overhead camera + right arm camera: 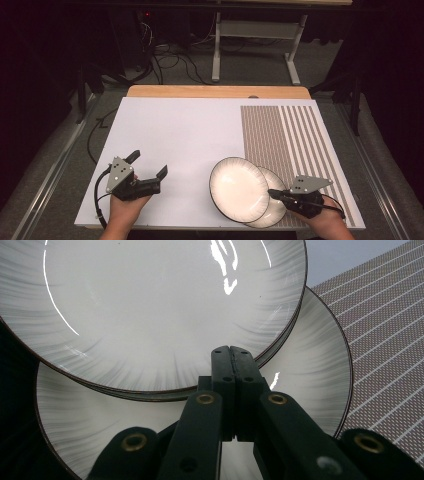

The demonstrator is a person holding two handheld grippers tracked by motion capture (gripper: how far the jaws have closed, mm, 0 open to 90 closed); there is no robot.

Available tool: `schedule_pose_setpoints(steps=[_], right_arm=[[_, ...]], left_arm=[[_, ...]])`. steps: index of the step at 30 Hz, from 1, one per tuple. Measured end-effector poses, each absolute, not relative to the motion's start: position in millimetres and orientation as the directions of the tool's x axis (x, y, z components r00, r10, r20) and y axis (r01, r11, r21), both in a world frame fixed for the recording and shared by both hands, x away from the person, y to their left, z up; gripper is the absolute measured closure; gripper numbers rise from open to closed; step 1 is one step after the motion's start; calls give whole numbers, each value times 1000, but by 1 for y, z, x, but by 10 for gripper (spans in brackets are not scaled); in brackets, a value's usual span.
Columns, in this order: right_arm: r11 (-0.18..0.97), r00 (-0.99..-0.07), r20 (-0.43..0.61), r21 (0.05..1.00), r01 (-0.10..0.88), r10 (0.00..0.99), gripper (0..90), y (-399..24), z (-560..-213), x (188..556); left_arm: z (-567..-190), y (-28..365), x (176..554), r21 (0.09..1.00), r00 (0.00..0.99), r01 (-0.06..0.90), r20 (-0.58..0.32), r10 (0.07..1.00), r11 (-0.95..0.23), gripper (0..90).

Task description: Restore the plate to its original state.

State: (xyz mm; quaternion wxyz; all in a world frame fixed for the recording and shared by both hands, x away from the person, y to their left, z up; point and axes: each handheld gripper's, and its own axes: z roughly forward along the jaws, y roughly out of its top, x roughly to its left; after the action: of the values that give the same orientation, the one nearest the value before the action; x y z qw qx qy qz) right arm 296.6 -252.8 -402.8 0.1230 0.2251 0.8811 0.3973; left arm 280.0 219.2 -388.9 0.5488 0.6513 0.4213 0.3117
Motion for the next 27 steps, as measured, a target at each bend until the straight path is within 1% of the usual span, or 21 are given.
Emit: schedule_pose_setpoints(steps=[14, 27], right_arm=[[579, -869, -35, 758, 299, 494, 900, -253, -403, 297], [577, -871, -29, 760, 299, 490, 900, -254, -402, 296]], left_arm=[[-387, 216, 278, 980, 458, 197, -57, 887, -38, 5], [-386, 215, 277, 981, 458, 188, -41, 888, -52, 5]])
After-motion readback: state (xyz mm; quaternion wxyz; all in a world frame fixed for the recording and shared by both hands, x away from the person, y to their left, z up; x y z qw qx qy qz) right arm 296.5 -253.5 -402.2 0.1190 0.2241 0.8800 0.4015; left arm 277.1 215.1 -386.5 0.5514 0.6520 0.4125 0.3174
